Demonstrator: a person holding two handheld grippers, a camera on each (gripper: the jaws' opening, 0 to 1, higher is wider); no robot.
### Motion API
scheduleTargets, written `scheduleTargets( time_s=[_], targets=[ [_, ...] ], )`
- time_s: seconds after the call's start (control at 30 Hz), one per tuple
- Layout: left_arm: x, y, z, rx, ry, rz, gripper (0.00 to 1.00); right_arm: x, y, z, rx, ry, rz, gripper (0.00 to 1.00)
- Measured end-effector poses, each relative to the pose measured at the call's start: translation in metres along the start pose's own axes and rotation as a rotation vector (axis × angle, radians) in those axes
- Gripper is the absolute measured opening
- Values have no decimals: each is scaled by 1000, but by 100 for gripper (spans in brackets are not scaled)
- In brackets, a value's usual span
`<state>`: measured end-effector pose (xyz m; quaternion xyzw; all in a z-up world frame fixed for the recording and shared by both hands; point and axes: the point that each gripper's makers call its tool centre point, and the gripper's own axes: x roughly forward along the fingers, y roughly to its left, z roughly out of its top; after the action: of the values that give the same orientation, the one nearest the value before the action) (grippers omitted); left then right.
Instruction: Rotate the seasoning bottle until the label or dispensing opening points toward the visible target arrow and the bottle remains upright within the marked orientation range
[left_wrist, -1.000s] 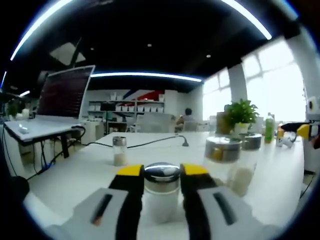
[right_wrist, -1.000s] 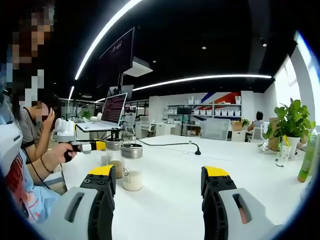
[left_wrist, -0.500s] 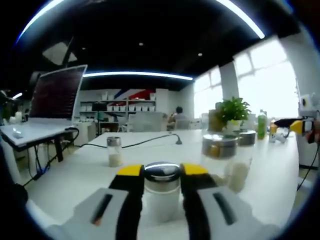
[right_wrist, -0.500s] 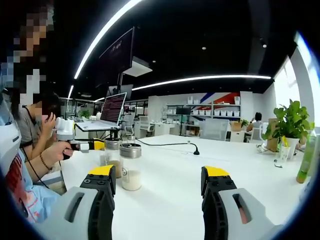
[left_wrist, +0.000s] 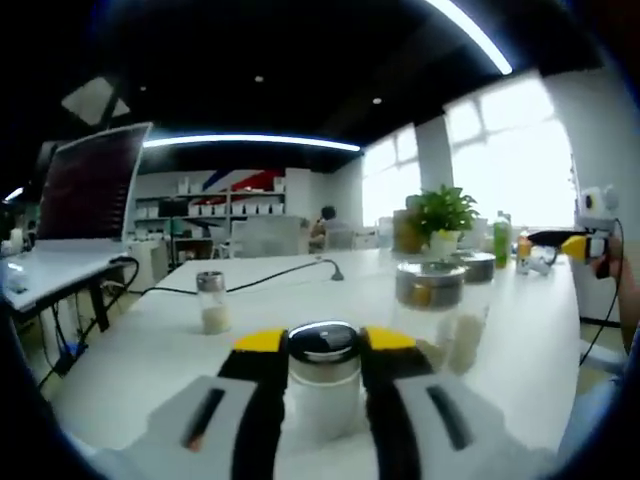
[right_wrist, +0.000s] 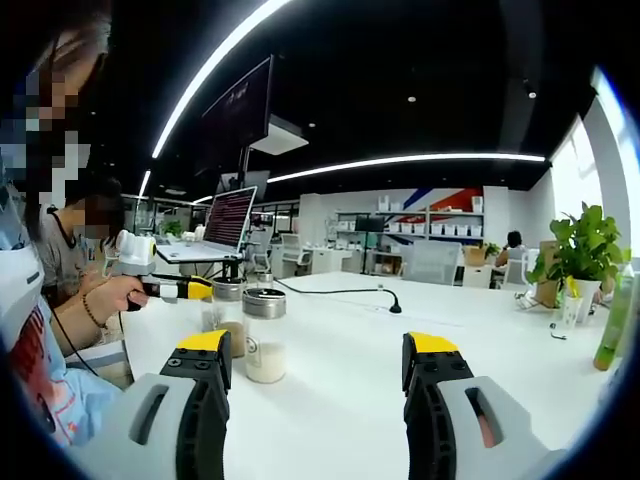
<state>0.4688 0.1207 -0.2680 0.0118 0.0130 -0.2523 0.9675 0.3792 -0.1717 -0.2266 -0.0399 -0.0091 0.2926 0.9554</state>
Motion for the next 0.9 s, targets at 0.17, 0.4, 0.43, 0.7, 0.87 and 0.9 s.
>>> scheduleTargets(
  time_s=[0.17,0.4,0.43,0.7,0.87,0.9],
  targets=[
    [1,0,0,9,20,-43,29,0,-4,-1,5,1,-14,72],
    [5,2,0,0,41,-136,29,1,-4,-2,8,5,-12,72],
    [5,3,0,2,43,-143,29,1,-4,-2,9,6,-11,72],
    [7,1,-1,24,54,-220,29,3,-7,-3,13,3,-17,73],
    [8,2,-1,11,55,-282,29,3,-7,-1,12,2,-10,73],
    [8,2,-1,14,56,-292,29,1,-7,0,9,-1,-11,73]
  ],
)
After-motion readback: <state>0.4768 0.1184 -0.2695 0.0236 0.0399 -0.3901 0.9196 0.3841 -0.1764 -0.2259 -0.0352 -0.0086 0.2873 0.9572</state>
